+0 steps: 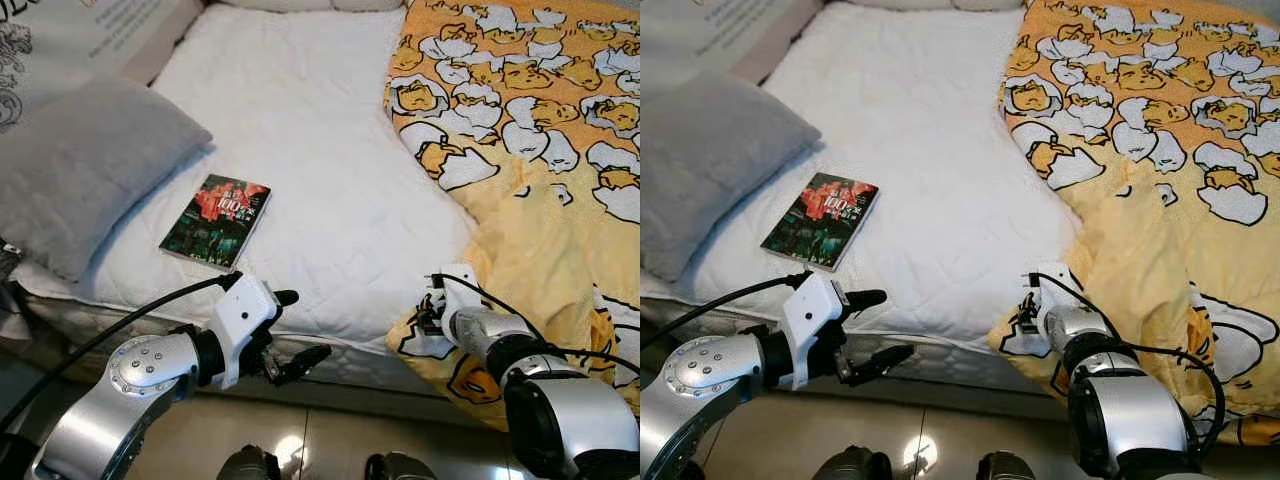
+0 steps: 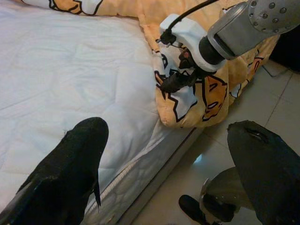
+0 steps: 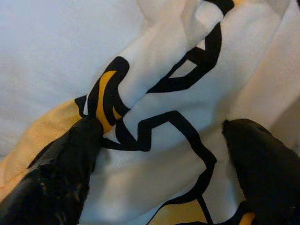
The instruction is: Clean up the room
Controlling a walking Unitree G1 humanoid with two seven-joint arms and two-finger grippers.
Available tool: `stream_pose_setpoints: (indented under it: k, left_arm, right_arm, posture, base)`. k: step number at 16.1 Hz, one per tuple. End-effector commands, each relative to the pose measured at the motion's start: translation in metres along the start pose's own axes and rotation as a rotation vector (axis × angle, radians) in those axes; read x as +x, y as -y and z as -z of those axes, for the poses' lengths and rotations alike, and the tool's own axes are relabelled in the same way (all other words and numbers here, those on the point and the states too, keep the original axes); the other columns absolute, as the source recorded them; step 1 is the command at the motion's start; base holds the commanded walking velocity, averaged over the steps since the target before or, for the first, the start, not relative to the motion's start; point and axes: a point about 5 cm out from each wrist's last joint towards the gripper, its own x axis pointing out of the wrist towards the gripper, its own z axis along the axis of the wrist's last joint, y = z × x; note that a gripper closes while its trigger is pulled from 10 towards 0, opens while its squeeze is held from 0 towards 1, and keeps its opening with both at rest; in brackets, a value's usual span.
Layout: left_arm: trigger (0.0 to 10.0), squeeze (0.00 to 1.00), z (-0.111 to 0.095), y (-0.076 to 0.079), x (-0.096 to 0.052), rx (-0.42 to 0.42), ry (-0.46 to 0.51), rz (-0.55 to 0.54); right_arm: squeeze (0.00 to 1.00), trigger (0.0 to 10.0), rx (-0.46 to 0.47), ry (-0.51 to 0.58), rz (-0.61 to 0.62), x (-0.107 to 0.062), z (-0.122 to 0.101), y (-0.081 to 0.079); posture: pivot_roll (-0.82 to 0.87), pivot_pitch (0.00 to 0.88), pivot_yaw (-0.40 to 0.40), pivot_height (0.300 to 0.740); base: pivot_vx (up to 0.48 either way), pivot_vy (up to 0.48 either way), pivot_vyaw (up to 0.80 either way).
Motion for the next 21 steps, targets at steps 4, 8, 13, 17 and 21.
stream_pose_setpoints:
  k: [4, 8, 13, 17, 21]
  left_arm:
    - [10.0, 0.1, -0.0006, 0.0028, -0.001, 0.0, -0.007, 0.002]
    - [10.0, 0.1, -0.0006, 0.0016, -0.0024, 0.003, -0.011, -0.012]
    - [10.0, 0.1, -0.0007, 0.0011, -0.0027, 0.002, -0.013, -0.017]
    - [10.0, 0.1, -0.0017, 0.0032, -0.0021, -0.001, -0.012, 0.015]
    - [10.0, 0.1, -0.0004, 0.0067, -0.0021, -0.005, -0.026, 0.063]
  right_arm:
    - [0.0, 0.0, 0.116, -0.027, -0.009, 0.0017, 0.0109, 0.0037]
    - [0.0, 0.0, 0.14, -0.023, -0.032, 0.0021, 0.0121, 0.0017]
    - [0.0, 0.0, 0.183, 0.008, -0.068, 0.0028, 0.0126, -0.0012]
    - [0.0, 0.0, 0.186, 0.004, -0.078, 0.003, 0.0143, -0.0007]
    - [0.0, 0.0, 0.204, 0.022, -0.102, 0.0028, 0.0135, 0.0022]
  posture:
    - [0.12, 0.173, -0.002, 0.74]
    - [0.13, 0.178, -0.008, 0.74]
    - [0.13, 0.177, -0.007, 0.74]
    - [0.13, 0.173, -0.006, 0.74]
    - [0.12, 0.158, -0.005, 0.74]
  base:
    - [0.0, 0.0, 0.0]
    - [0.0, 0.0, 0.0]
    - [0.0, 0.0, 0.0]
    - [0.0, 0.0, 0.0]
    - [0.0, 0.0, 0.0]
